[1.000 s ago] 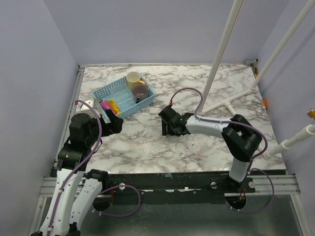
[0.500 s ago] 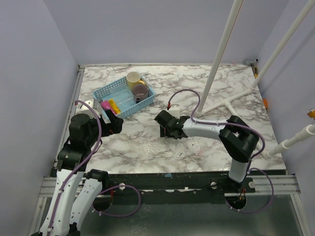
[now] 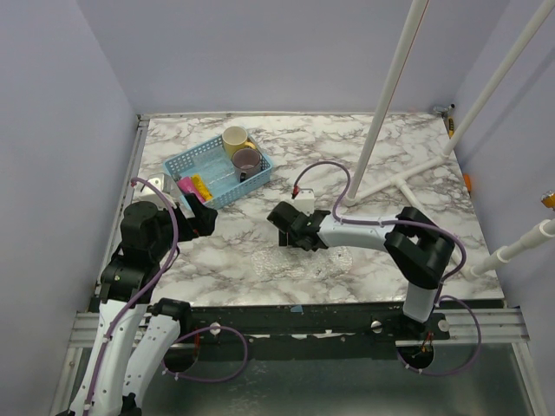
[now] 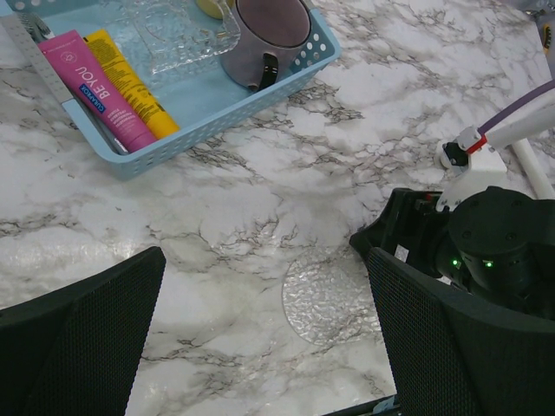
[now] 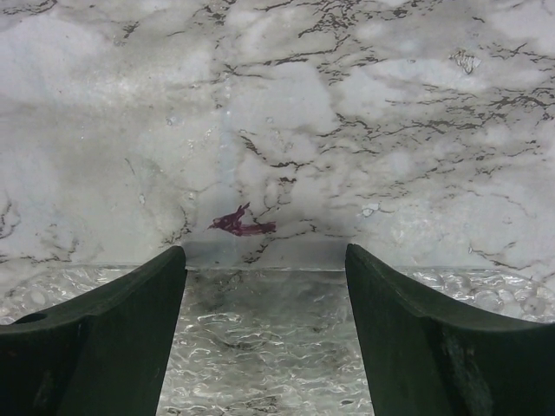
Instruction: Prepare toiletry sets of a toothbrush and toothpaste on the tray
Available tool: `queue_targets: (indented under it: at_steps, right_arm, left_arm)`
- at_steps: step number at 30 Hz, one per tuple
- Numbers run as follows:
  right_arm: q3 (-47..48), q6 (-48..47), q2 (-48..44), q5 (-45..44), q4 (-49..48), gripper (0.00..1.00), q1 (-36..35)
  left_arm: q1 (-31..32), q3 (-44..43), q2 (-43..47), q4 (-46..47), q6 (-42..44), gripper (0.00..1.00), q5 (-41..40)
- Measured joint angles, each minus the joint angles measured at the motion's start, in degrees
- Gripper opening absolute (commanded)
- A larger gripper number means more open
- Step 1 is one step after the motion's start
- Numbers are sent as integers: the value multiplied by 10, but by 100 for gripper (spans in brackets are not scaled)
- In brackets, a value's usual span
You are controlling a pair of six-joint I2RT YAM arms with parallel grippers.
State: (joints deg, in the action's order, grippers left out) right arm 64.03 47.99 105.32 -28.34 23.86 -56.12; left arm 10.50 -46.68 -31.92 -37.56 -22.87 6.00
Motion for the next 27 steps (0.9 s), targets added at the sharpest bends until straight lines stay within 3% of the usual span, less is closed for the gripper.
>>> queue_targets:
  at_steps: [27]
  right_arm:
    - [-48, 61, -46, -9, 42, 76, -45]
  left_arm:
    - [0, 1, 2, 0, 0, 99, 0]
